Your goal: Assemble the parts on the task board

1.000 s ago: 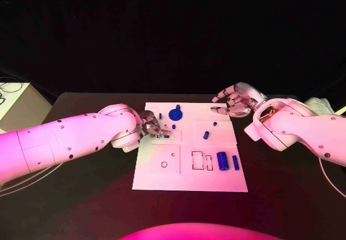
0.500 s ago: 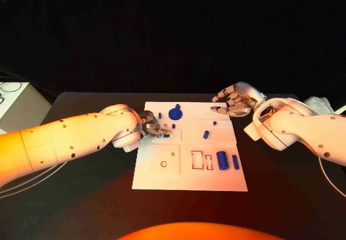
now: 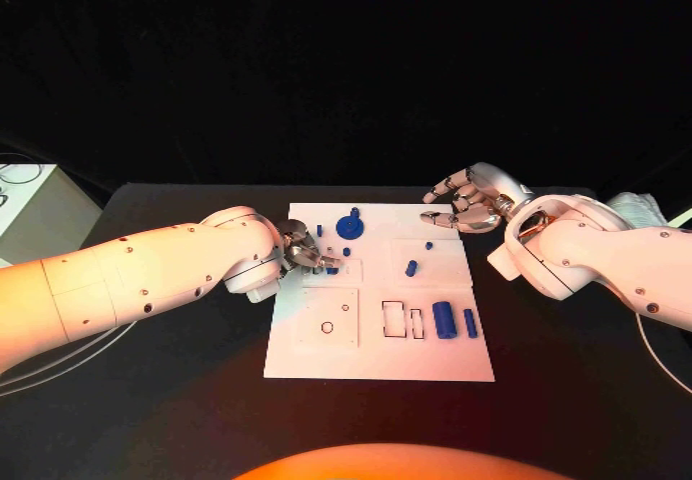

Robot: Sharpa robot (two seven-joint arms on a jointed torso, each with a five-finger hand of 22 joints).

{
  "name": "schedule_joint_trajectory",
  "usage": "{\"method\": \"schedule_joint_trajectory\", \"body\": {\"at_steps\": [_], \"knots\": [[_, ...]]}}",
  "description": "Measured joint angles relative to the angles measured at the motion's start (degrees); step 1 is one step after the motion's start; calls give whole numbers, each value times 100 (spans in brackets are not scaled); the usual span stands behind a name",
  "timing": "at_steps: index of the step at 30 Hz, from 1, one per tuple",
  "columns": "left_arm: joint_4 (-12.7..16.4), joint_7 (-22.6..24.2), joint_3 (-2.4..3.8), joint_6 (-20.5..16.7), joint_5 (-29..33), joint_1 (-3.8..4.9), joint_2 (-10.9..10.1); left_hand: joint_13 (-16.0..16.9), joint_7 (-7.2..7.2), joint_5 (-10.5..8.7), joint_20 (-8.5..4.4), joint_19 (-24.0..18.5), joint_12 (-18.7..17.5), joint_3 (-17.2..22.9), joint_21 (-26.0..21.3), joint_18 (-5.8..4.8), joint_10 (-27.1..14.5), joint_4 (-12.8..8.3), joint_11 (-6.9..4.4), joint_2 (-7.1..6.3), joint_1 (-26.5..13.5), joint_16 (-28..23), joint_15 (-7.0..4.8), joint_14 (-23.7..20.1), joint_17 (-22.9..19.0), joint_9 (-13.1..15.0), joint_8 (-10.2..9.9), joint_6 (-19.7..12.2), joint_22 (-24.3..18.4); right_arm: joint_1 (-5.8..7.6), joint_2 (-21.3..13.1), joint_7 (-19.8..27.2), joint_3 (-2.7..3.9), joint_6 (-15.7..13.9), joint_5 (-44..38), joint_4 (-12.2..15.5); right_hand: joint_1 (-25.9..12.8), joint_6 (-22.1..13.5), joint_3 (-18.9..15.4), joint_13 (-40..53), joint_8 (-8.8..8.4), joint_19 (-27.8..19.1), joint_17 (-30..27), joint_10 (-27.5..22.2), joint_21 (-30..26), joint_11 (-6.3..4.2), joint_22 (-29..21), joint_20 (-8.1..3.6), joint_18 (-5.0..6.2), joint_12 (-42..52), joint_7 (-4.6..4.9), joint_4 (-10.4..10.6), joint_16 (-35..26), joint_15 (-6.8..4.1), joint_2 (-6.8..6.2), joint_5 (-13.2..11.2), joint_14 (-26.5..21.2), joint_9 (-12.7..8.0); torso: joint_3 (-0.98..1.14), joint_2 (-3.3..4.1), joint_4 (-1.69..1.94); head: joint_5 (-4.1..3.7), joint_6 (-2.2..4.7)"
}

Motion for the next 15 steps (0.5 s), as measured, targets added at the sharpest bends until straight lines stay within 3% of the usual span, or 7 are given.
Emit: {"method": "schedule_joint_trajectory", "body": {"at_steps": [8,15], "knots": [[-22,18,0,0,51,2,24,-3,0,0,0,0,0,97,0,0,0,-16,0,148,332,0,0,0,0,-111,-46,0,0,0,2,0,0,11,0,-4,0,0,0,0,0,0,-1,0,0,0,0,0,0,0,0,0,0,0,0,0,0,0,0,0,-6,-1,-8],[-25,36,0,19,95,2,35,-8,21,0,0,0,0,144,0,0,0,-31,0,126,445,0,0,0,0,-140,-46,22,6,-1,4,-3,0,26,0,-5,0,0,16,0,23,0,-1,0,0,0,-1,0,0,0,0,16,0,0,0,0,0,0,1,0,-1,-7,-26]]}}
